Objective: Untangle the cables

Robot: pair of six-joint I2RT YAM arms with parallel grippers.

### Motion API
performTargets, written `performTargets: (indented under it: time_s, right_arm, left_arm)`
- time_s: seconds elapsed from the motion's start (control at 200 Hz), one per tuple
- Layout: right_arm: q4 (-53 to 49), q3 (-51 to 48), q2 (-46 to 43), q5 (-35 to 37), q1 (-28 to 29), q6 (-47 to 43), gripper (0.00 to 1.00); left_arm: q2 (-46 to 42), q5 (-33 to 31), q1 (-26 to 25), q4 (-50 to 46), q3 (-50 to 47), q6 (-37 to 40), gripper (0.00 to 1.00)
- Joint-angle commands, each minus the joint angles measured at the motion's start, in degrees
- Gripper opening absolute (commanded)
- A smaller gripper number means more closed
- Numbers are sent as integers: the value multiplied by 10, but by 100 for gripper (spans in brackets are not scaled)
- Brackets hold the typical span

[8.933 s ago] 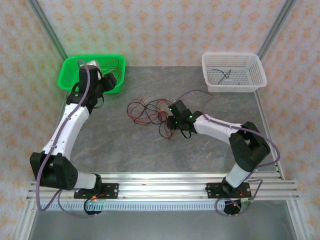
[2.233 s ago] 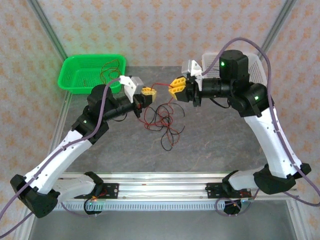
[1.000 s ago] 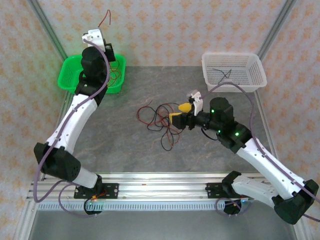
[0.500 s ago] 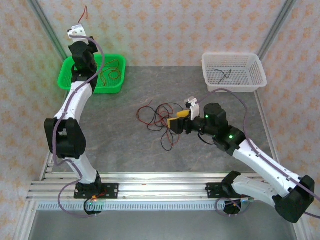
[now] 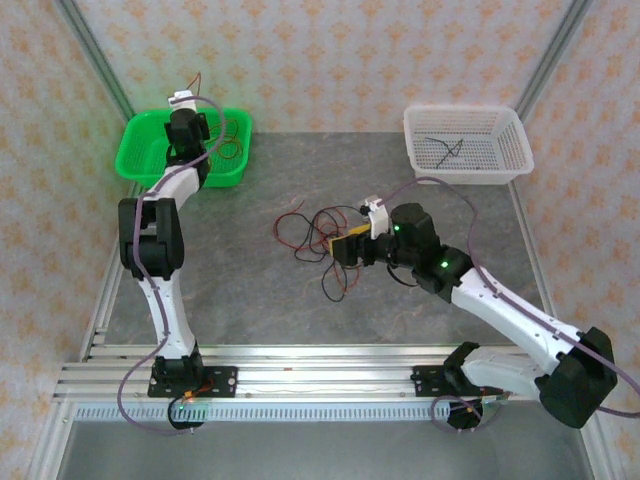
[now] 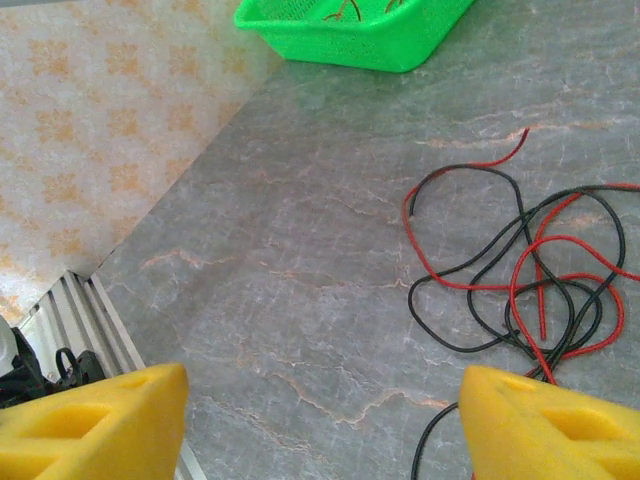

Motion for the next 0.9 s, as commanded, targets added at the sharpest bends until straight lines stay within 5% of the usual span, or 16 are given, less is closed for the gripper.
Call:
performTargets:
  time_s: [0.0, 0.31, 0.676, 0.826, 0.896]
  right_arm:
    - [18, 4, 12, 16, 5, 6, 71]
    - [-3, 20, 33, 19, 5, 9, 71]
    - [-18, 9, 12, 30, 7, 0, 71]
    - [-13, 9, 12, 26, 6, -3, 71]
    - [-11, 7, 11, 24, 6, -2, 71]
  left_arm:
    - [4, 25, 14, -53, 52, -21, 0]
    - [155, 64, 37, -376, 311, -115, 0]
    - [191, 59, 43, -456, 358, -172, 0]
    - [192, 65, 45, -482, 370, -199, 13]
    - [187, 64, 45, -490, 370, -203, 30]
